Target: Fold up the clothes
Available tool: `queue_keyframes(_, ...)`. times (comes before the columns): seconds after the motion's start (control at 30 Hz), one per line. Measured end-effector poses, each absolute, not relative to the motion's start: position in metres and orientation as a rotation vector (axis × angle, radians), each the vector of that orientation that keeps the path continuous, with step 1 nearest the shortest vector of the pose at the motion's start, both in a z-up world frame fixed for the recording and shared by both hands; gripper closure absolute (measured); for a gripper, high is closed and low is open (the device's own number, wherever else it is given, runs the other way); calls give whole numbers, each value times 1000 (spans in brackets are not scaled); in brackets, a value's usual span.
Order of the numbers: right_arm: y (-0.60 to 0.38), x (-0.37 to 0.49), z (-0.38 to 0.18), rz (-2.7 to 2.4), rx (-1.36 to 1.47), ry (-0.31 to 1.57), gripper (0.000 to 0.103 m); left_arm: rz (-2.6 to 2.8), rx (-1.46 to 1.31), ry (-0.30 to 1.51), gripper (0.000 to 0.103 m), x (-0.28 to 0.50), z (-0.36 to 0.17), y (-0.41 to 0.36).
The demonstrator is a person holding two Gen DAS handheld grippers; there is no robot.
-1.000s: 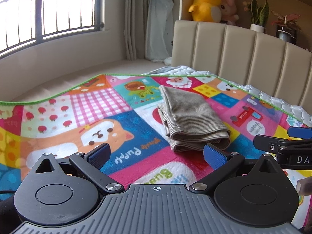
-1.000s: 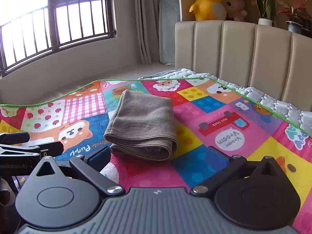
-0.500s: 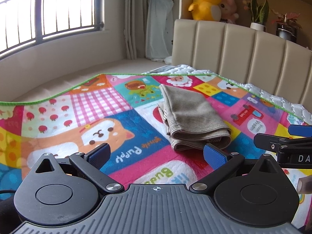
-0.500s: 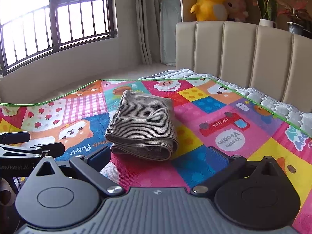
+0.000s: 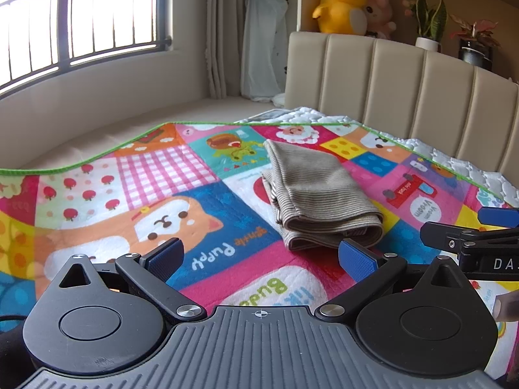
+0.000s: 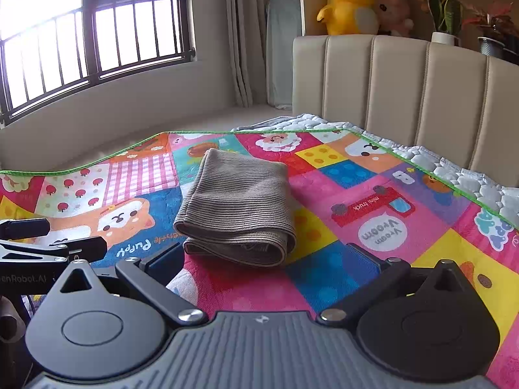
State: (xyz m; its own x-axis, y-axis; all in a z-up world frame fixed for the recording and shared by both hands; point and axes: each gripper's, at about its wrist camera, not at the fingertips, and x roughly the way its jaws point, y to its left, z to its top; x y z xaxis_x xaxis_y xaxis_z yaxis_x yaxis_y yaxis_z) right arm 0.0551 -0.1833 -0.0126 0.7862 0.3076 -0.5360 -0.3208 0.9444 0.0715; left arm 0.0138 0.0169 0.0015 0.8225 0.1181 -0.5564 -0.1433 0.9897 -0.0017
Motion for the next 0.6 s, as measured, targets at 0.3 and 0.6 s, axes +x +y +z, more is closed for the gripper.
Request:
queue_keyframes(0.3, -182, 55, -13, 335, -29, 578, 0, 134, -50, 590, 0, 14, 2, 17)
queue_keyframes(0.6, -182, 55, -13, 337, -33, 576, 0, 128, -54, 603, 0, 14, 1, 17)
